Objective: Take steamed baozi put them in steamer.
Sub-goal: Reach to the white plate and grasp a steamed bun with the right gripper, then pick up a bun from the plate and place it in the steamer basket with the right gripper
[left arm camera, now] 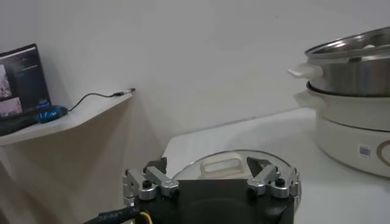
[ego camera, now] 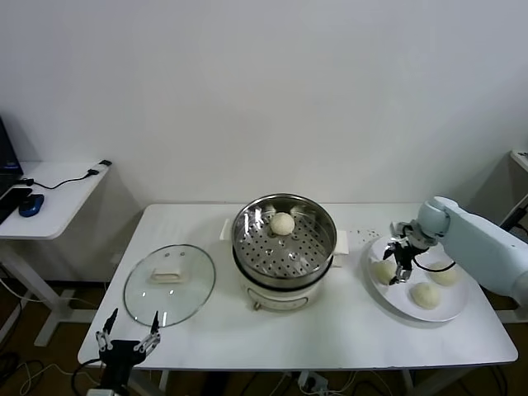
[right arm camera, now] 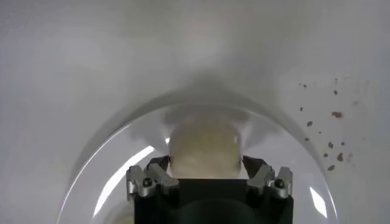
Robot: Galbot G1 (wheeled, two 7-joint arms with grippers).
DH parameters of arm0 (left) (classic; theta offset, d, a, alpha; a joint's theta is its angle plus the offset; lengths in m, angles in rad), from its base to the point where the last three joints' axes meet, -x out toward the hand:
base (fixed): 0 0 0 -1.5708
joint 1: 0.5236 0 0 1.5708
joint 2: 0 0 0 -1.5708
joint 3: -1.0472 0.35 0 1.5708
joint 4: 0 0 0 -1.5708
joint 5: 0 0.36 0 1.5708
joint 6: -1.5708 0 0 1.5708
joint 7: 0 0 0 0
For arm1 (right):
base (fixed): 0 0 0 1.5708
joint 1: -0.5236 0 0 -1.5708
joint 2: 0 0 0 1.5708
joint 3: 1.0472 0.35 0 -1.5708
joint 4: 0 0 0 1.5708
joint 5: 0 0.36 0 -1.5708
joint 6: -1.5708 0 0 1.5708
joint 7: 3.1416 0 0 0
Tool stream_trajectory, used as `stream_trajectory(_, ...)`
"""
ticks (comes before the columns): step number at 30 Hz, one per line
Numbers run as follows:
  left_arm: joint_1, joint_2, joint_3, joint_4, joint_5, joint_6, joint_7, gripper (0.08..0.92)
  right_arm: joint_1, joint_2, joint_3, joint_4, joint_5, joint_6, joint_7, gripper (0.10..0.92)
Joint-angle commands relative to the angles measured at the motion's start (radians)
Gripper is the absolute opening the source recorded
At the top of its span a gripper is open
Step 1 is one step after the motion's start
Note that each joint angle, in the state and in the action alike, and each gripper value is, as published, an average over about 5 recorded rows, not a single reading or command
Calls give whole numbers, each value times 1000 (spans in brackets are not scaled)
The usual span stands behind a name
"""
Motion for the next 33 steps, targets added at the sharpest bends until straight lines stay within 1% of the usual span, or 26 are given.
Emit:
stream_trajectory(1,1,0,2,1,1,0,0,823,-10,23,10,-29,-9,6,-8,650)
stream_trajectory(6,5,0,3,1,0,-1,-1,823,7,21,6,-36,5,13,-16,589)
stream_trajectory(10,5,1,5,-2,-1,0,-1,823,51,13,-23,-28,47,13,-23,576)
stream_trajectory(14,5,3,7,-7,-2,0,-1,823,181,-9,-113,4,124,7,-25,576)
stream_trajectory(16,4,4,8,-10,-2,0,-1,823,272,-18,-184,19,187,1,-27,577)
stream_trajectory(19,5,4,13,-14,-3,0,-1,823,436,-13,-341,37,350,-18,-31,577)
stream_trajectory(22,8,3,19,-18,-3,-1,-1,823,623,29,-511,41,518,-32,-35,577)
stream_trajectory(25,10,3,26,-24,-5,-2,0,823,763,93,-640,55,645,-44,-37,577)
stream_trajectory(29,6,7,32,-27,-8,-6,-2,823,836,178,-701,110,770,-92,-19,577)
stream_trajectory(33,10,10,39,-33,-10,-8,-3,823,837,269,-706,174,843,-152,21,577)
